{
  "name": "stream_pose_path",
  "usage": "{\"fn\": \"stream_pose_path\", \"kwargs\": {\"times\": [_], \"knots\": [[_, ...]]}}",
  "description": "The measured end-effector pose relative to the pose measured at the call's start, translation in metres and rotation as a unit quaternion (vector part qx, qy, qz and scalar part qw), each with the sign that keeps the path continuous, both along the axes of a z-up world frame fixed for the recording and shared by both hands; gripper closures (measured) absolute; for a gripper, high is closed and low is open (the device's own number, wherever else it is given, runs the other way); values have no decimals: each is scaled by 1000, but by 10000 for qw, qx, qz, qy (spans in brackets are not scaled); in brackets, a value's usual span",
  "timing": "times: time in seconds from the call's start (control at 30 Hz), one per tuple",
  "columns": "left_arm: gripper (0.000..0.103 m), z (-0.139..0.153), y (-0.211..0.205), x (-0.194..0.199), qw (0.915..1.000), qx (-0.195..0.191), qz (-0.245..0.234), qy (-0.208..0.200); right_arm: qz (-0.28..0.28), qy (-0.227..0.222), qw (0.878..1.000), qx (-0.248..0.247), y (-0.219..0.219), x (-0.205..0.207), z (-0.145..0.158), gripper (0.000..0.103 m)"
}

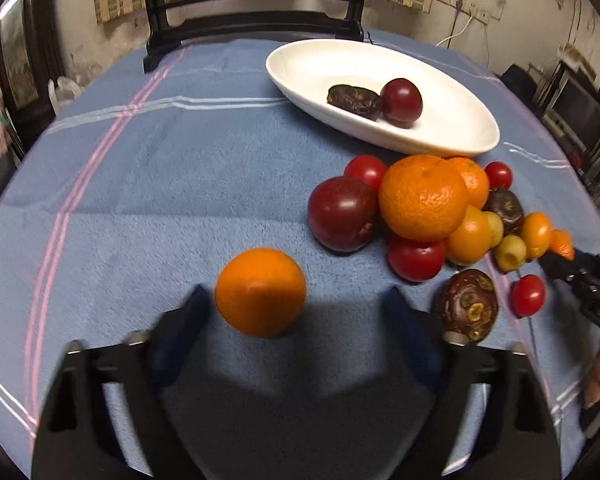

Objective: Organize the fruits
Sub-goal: 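Grasp a mandarin orange with the left tool while the right tool grasps another mandarin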

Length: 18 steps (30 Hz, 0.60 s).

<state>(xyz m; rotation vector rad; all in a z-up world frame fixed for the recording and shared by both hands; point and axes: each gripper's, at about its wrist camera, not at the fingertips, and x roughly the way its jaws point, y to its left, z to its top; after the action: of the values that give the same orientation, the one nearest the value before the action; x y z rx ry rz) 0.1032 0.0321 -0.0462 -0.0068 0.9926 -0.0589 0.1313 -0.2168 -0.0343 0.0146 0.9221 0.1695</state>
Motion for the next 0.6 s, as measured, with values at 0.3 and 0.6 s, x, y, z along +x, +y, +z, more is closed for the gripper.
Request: {"fn": "stream_pose_path", "kwargs": {"times": [0.3,0.6], "knots": [[64,4,5,0,9998,78,115,-108,-18,-18,10000,71,-2,-1,1,58],[64,36,4,-19,9986,24,85,-519,-137,-170,9994,253,-9,-4,6,58]]}}
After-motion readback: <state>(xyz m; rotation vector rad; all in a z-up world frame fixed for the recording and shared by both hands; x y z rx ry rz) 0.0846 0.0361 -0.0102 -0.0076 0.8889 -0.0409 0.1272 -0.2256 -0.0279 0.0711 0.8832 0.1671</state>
